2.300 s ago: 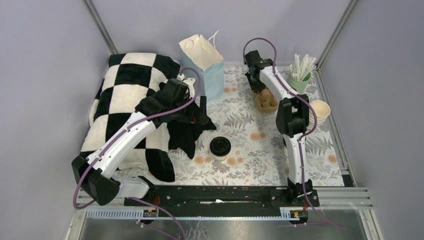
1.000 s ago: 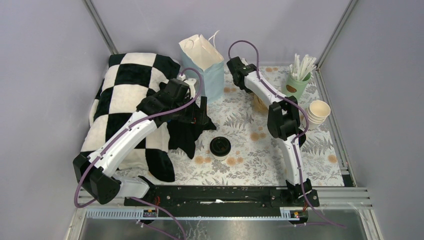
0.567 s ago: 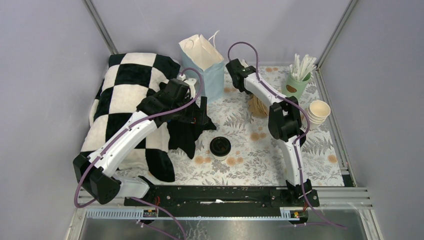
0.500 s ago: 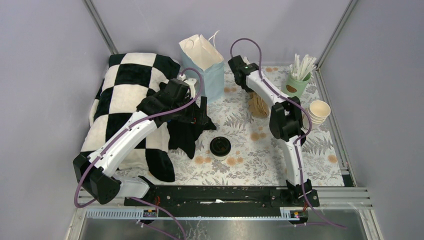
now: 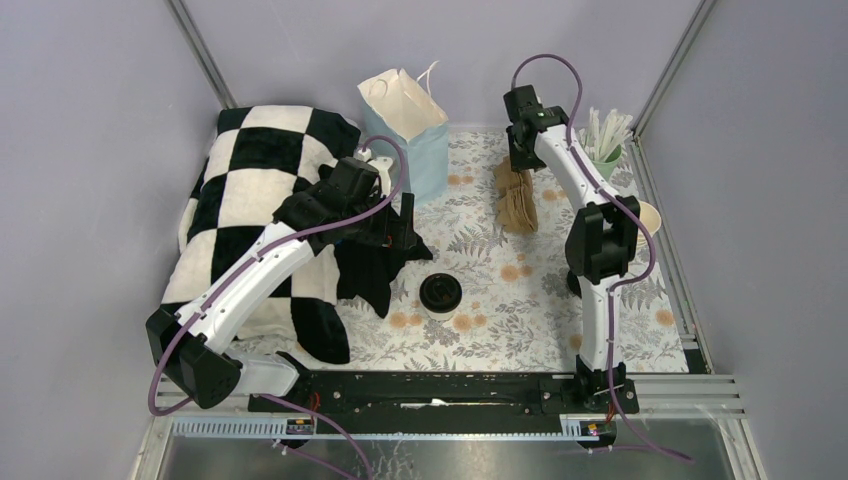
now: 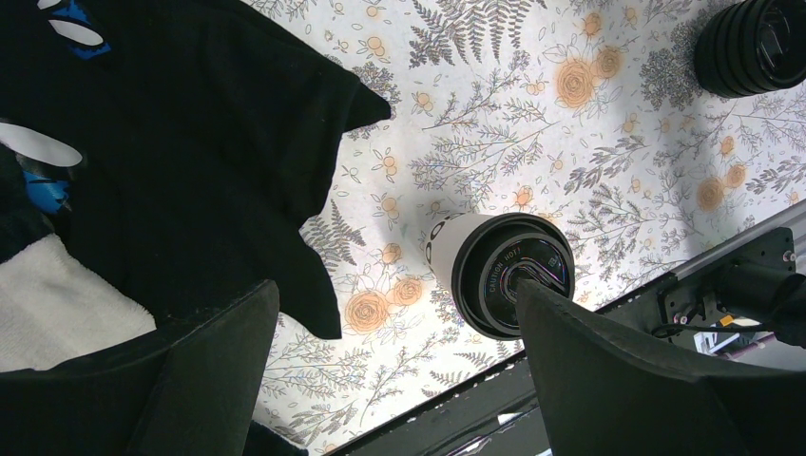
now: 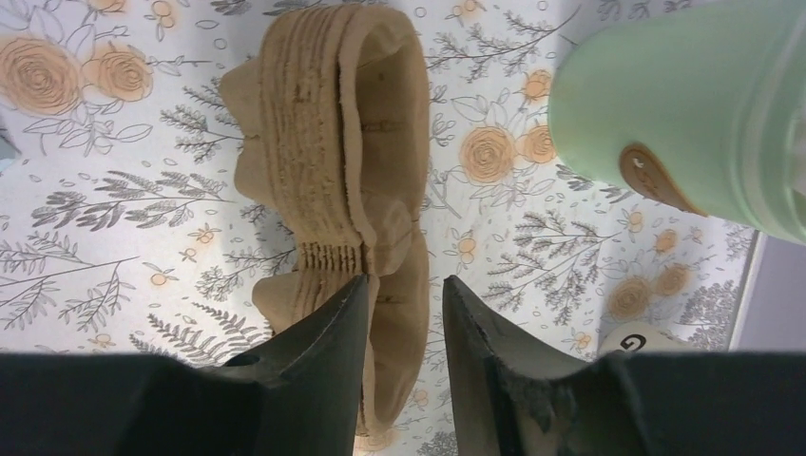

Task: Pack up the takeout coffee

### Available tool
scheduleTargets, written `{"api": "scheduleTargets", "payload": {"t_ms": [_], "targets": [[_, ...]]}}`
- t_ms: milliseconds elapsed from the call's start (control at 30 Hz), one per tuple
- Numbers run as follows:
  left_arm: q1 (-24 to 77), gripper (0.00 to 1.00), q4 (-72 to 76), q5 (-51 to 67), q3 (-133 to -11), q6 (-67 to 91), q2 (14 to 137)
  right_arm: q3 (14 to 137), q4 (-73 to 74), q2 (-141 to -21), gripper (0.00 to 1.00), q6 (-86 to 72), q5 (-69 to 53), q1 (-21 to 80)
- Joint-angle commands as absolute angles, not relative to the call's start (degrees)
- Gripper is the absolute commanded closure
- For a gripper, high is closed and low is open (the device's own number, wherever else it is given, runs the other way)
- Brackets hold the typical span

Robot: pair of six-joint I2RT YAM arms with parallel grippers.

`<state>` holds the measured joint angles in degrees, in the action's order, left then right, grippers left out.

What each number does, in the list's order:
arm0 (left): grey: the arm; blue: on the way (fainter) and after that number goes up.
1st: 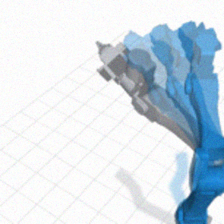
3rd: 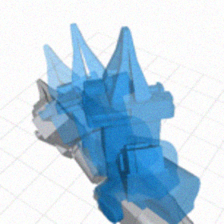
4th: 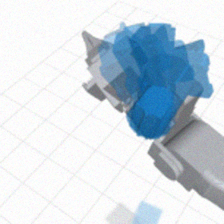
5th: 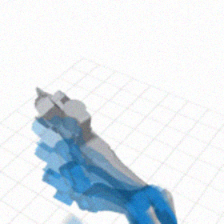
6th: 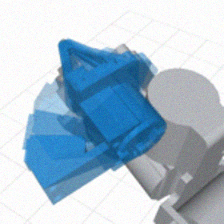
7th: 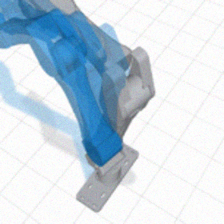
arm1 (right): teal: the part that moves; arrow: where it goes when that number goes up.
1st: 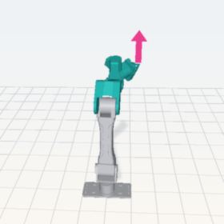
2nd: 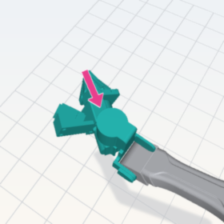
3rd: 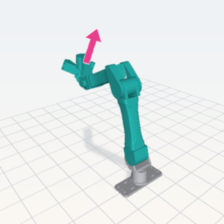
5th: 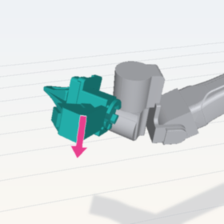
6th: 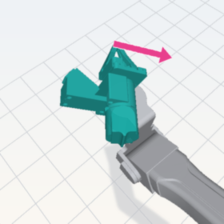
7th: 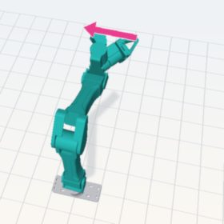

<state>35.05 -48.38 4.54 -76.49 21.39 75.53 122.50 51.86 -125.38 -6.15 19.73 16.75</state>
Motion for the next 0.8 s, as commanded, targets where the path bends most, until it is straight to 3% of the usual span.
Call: {"api": "scheduleTargets", "payload": {"t_ms": [0,200,433,633,767], "targets": [[35.3,0.01,-46.5,5.1,-78.1,21.1,75.6,124.9,53.7,-126.5,0.58,-7.1,16.0,17.1],[35.3,0.01,-46.6,5.0,-78.2,21.0,75.7,122.6,54.3,-126.5,0.59,-7.0,16.9,17.0],[35.3,0.01,-46.6,5.3,-78.7,21.0,76.1,123.8,54.7,-128.1,0.68,-6.3,16.6,16.9],[35.3,0.01,-46.8,4.9,-78.6,20.9,76.0,119.2,54.1,-123.2,0.57,-8.7,12.1,16.2],[35.3,0.01,-46.6,5.4,-79.0,21.0,76.5,118.2,54.6,-122.6,0.59,-9.7,10.3,15.4]]}}
